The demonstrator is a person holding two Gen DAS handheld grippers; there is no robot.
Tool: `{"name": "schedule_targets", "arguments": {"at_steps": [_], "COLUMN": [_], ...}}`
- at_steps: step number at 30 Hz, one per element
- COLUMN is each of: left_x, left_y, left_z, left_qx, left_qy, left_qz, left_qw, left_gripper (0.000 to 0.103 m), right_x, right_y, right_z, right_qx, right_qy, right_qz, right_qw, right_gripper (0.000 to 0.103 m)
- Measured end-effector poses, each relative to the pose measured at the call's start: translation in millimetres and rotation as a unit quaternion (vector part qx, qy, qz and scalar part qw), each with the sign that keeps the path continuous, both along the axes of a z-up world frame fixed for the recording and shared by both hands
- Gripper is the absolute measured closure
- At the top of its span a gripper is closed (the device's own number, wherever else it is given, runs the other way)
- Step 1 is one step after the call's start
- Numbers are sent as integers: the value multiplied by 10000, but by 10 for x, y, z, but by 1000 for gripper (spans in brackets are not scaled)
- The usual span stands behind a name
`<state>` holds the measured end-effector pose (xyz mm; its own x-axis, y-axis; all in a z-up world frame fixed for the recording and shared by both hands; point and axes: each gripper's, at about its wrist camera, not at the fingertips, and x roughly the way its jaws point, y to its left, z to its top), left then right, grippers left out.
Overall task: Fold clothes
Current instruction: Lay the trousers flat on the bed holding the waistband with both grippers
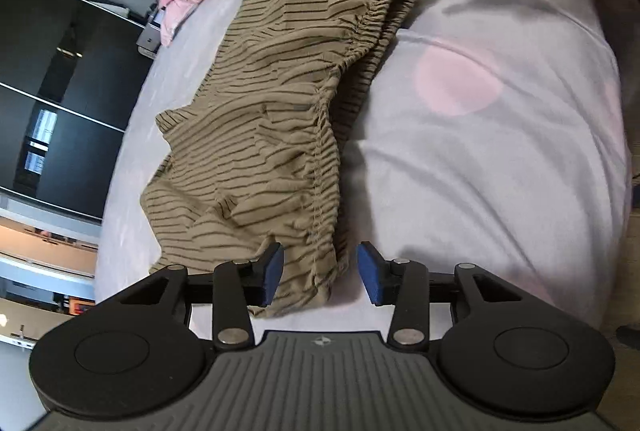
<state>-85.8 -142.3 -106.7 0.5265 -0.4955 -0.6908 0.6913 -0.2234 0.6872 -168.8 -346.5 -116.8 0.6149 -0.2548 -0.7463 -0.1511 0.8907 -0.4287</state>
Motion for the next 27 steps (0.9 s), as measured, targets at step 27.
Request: {"name": "schedule_targets", "arguments": {"at_steps": [27], "left_x": [-7], "left_y": [-60], "left_z": [-1056], "left_qx": [413], "left_qy": [-2956], "left_qz": [-1792], "left_qw": [9374], "left_gripper": [68], "right_x": [-14], "right_y": [327], "right_z": [-751], "right_qx": [-2413], "right_qy": [162], "right_qz": [1378], "right_qw": [9605], "right_gripper": [68]}}
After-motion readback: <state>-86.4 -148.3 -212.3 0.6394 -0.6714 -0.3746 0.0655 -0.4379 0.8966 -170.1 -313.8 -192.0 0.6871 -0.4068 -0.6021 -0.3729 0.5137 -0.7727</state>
